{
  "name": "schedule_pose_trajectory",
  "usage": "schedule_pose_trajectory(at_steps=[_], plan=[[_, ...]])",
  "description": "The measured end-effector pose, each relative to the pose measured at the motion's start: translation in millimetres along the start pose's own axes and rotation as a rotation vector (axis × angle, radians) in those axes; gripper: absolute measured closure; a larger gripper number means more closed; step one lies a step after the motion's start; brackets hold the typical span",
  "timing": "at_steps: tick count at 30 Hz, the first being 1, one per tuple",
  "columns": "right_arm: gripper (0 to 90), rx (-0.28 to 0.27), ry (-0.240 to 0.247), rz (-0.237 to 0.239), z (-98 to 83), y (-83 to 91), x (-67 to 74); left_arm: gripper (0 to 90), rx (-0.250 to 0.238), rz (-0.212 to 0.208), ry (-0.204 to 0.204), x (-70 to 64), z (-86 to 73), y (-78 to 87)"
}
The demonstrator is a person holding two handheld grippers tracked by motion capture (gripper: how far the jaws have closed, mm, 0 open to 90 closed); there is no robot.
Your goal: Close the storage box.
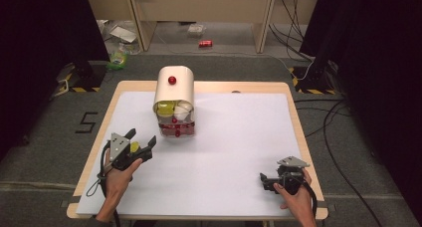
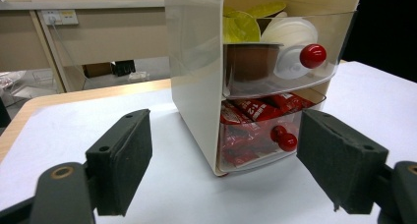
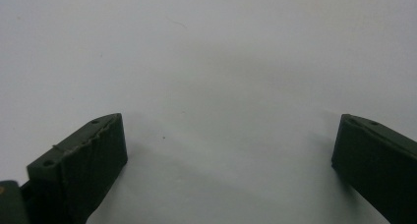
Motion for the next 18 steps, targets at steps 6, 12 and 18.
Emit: schedule_pose_trajectory(at_steps=[6,12,18], plan=[[0.6,0.000,0.000,0.000,0.0,0.0,0.0,20.4,-0.001,-0.009,0.003,0.4,-8.2,5.9],[0.6,0.000,0.001,0.000,0.0,0.0,0.0,20.1,-0.009,-0.020,0.007,1.5,-12.0,12.7],[0.6,-0.001,0.001,-0.001,0.1,-0.1,0.0,20.0,-0.004,-0.025,0.006,2.1,-17.7,19.0]])
Point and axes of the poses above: each handheld gripper's, and its own axes: y roughly backward along the jaws, z roughly out of its top, x roughly to its left, the point moved 9 cm from there along -y, roughly forward along the jaws, and after that the axes turned 11 degrees about y, right-handed, at the moved point
